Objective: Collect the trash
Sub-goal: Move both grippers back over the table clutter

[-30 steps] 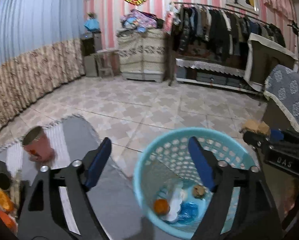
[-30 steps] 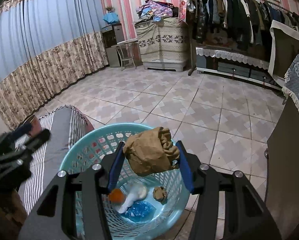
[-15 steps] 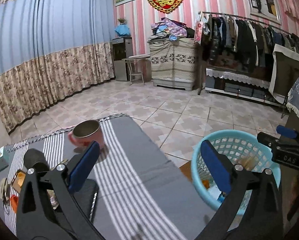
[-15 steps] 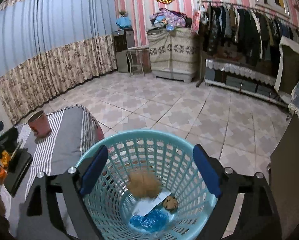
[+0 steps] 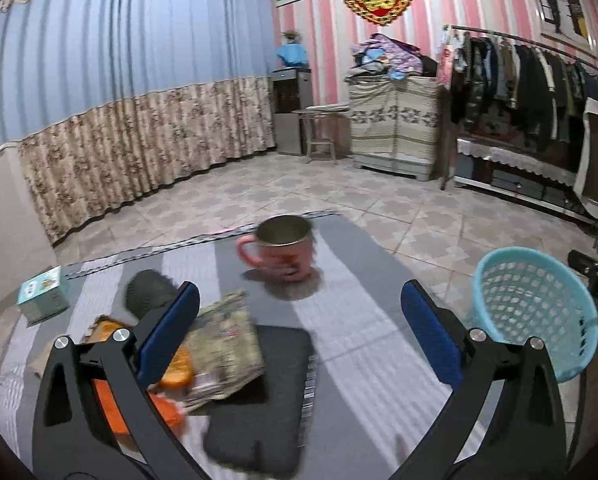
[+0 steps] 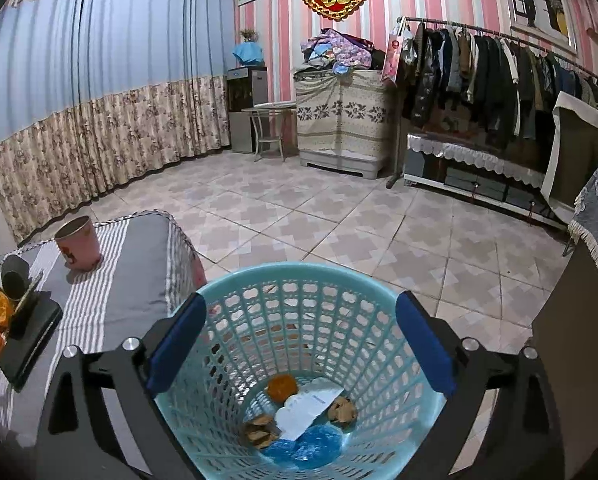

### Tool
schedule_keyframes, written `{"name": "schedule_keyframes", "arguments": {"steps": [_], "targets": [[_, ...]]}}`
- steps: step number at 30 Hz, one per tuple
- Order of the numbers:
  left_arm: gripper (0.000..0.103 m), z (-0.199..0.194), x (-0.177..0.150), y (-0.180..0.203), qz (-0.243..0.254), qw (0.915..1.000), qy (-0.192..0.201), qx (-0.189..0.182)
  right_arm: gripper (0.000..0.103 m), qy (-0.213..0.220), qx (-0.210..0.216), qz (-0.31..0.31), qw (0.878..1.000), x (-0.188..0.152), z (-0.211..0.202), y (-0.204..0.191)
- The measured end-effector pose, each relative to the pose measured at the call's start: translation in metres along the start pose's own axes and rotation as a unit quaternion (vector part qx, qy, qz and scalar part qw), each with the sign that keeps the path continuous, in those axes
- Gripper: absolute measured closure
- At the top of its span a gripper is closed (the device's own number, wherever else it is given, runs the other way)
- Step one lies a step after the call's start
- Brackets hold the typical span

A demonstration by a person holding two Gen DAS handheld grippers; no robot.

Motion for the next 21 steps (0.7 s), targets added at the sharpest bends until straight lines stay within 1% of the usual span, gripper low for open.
{"name": "schedule_keyframes", "arguments": {"steps": [6,11,14,16,21], "targets": [[0.006,-0.005,-0.015,-0.05,-0.02,0.9995,-0.006,0.025,0.009,0.012,-0.008,-0.021,1.0,-0.001,-0.008,-0.025],[0.006,-0.009,-0.032,-0.095,-0.048,0.9977,-0.018,0.044,0.007,0.016,0.015,-0.041,0.999,-0.008,-0.021,-0.056],[0.006,-0.01,-0.043,-0.123,-0.053,0.9964,-0.026,0.061,0.007,0.018,0.018,-0.063,0.998,-0.014,-0.027,-0.077],[0.006,-0.01,-0.052,-0.147,-0.053,0.9948,-0.033,0.081,0.007,0.015,0.018,-0.075,0.997,-0.018,-0.028,-0.089],[0.006,-0.006,-0.069,-0.201,-0.067,0.9906,-0.057,0.105,0.007,-0.002,0.021,-0.101,0.995,-0.029,-0.026,-0.124]]}}
Point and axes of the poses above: each gripper's, at about its wrist camera, not at the fingertips, and z roughly the way its jaws point, y to its right, x to its top, the point moved 9 cm from there along z, roughly the way its jaws point
